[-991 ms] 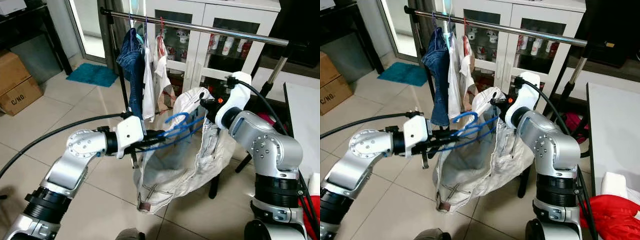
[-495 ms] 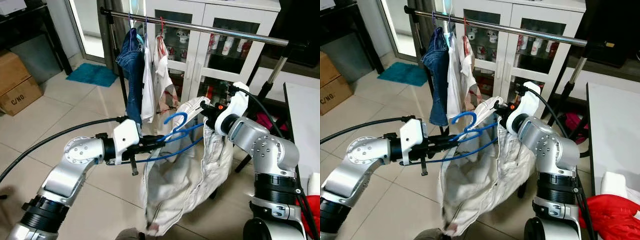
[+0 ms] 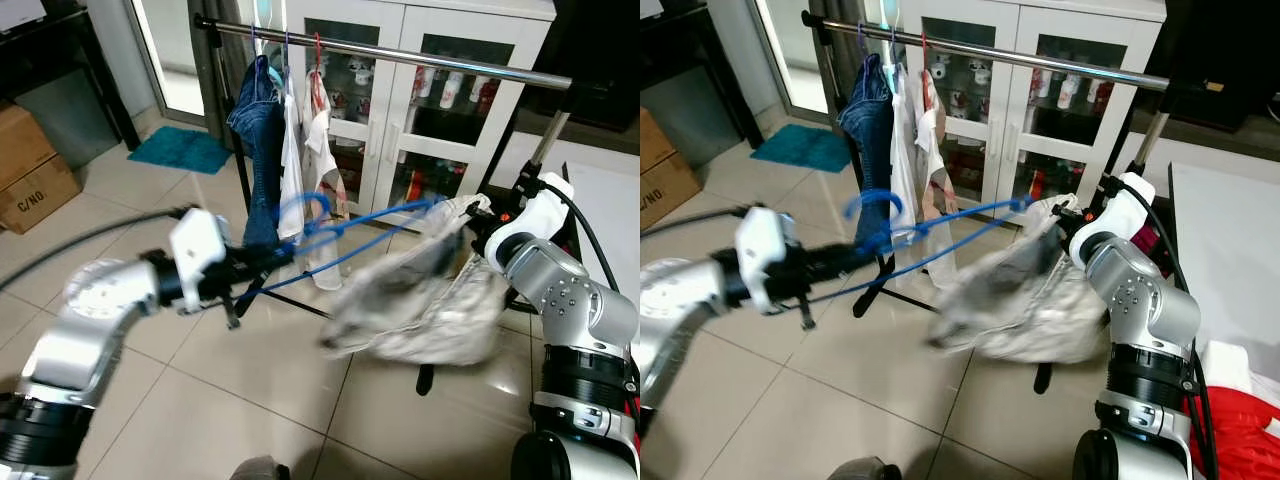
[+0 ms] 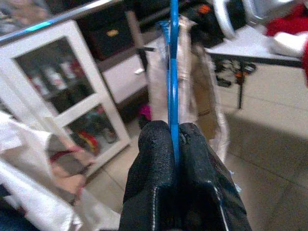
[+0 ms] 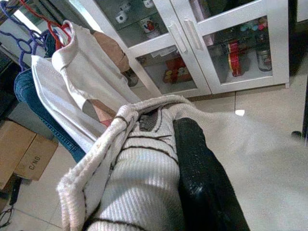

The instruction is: Hang hanger

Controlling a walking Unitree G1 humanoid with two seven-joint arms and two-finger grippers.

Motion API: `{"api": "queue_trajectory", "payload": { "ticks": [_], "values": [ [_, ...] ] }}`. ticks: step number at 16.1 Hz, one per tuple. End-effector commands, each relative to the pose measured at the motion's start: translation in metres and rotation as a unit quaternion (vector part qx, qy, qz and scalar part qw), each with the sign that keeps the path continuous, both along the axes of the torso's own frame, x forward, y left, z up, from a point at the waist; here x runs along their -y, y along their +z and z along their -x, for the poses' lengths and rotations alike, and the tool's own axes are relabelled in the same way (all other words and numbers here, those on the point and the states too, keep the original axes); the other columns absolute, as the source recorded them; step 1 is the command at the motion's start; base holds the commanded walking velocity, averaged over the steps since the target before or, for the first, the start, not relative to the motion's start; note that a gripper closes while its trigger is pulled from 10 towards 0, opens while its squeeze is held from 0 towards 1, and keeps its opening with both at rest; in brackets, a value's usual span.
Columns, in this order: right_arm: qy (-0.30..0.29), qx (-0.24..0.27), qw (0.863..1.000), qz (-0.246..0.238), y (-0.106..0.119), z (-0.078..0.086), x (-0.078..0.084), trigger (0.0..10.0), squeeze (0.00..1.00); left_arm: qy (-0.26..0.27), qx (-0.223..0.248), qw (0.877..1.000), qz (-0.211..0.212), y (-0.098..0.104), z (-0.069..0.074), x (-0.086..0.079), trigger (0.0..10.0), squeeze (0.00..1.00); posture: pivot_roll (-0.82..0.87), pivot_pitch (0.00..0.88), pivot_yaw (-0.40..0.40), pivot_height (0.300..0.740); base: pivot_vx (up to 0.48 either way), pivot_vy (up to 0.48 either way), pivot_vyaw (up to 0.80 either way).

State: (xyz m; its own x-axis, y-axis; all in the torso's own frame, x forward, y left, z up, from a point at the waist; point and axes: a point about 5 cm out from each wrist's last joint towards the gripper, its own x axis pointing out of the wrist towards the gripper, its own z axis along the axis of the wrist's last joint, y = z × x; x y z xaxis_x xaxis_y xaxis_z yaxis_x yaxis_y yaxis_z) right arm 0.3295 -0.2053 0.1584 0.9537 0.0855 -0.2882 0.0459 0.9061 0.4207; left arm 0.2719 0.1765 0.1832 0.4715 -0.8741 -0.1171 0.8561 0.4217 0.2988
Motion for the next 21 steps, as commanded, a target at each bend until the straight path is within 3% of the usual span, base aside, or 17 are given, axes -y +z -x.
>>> {"api": "queue_trajectory", "payload": {
  "ticks": [1, 2, 3, 6, 7, 8, 9, 11, 14, 17, 19, 21],
  "values": [
    [0.015, 0.028, 0.999, 0.002, 0.009, 0.001, -0.004, 0.0, 0.0, 0.013, 0.01, 1.0, 0.008, 0.006, -0.004, -0.003, 0.0, 0.0, 0.06, 0.0, 0.009, 0.74, 0.0, 0.0, 0.0],
    [0.041, 0.026, 0.999, 0.007, 0.007, 0.004, -0.008, 0.0, 0.0, 0.045, 0.001, 0.999, 0.022, 0.005, -0.008, -0.006, 0.0, 0.0, 0.06, 0.0, 0.009, 0.74, 0.0, 0.0, 0.0],
    [0.079, 0.017, 0.996, 0.038, -0.002, 0.015, -0.014, 0.0, 0.0, 0.137, -0.012, 0.99, 0.031, -0.005, -0.018, -0.014, 0.0, 0.0, 0.06, 0.0, 0.015, 0.74, 0.0, 0.0, 0.0],
    [0.074, -0.014, 0.994, 0.084, -0.028, 0.036, -0.012, 0.0, 0.0, 0.216, -0.067, 0.973, 0.041, -0.032, -0.019, -0.006, 0.4, 0.0, 0.06, 0.0, 0.011, 0.74, 0.0, 0.0, 0.0],
    [0.077, -0.016, 0.993, 0.093, -0.037, 0.045, -0.016, 0.0, 0.0, 0.257, -0.071, 0.962, 0.066, -0.04, -0.021, 0.001, 9.3, 0.0, 0.06, 0.0, 0.004, 0.74, 0.0, 0.0, 0.0],
    [0.071, -0.015, 0.991, 0.116, -0.045, 0.054, -0.019, 5.3, 0.0, 0.297, -0.106, 0.946, 0.076, -0.053, -0.023, 0.009, 10.0, 0.0, 0.05, 0.0, 0.006, 0.74, 0.0, 0.0, 0.0],
    [0.061, -0.016, 0.988, 0.138, -0.053, 0.061, -0.02, 10.0, 0.0, 0.318, -0.117, 0.938, 0.075, -0.062, -0.023, 0.016, 10.0, 0.0, 0.05, 0.0, 0.007, 0.74, 0.0, 0.0, 0.0],
    [0.037, -0.027, 0.984, 0.17, -0.068, 0.077, -0.018, 10.0, 0.0, 0.318, -0.091, 0.943, 0.047, -0.073, -0.02, 0.028, 10.0, 0.0, 0.03, 0.0, 0.025, 0.74, 0.0, 0.0, 0.0],
    [0.005, -0.05, 0.986, 0.161, -0.081, 0.09, -0.016, 10.0, 0.0, 0.312, -0.088, 0.945, 0.031, -0.079, -0.017, 0.037, 10.0, 0.0, 0.03, 0.0, 0.029, 0.74, 0.0, 0.115, -0.27],
    [-0.016, -0.051, 0.986, 0.156, -0.085, 0.092, -0.014, 10.0, 0.0, 0.304, -0.092, 0.948, 0.031, -0.081, -0.015, 0.04, 10.0, 0.0, 0.02, 0.0, 0.027, 0.74, 0.0, 0.44, -0.8],
    [-0.02, -0.039, 0.982, 0.185, -0.079, 0.092, -0.006, 10.0, 0.0, 0.288, -0.096, 0.953, 0.019, -0.083, -0.012, 0.049, 10.0, 0.0, 0.03, 0.0, 0.03, 0.74, 0.0, 0.474, -0.8],
    [-0.019, -0.028, 0.985, 0.169, -0.072, 0.094, -0.004, 10.0, 0.0, 0.275, -0.112, 0.955, 0.018, -0.086, -0.005, 0.05, 10.0, 0.0, 0.02, 0.0, 0.027, 0.74, 0.0, 0.454, -0.8]
  ]
}}
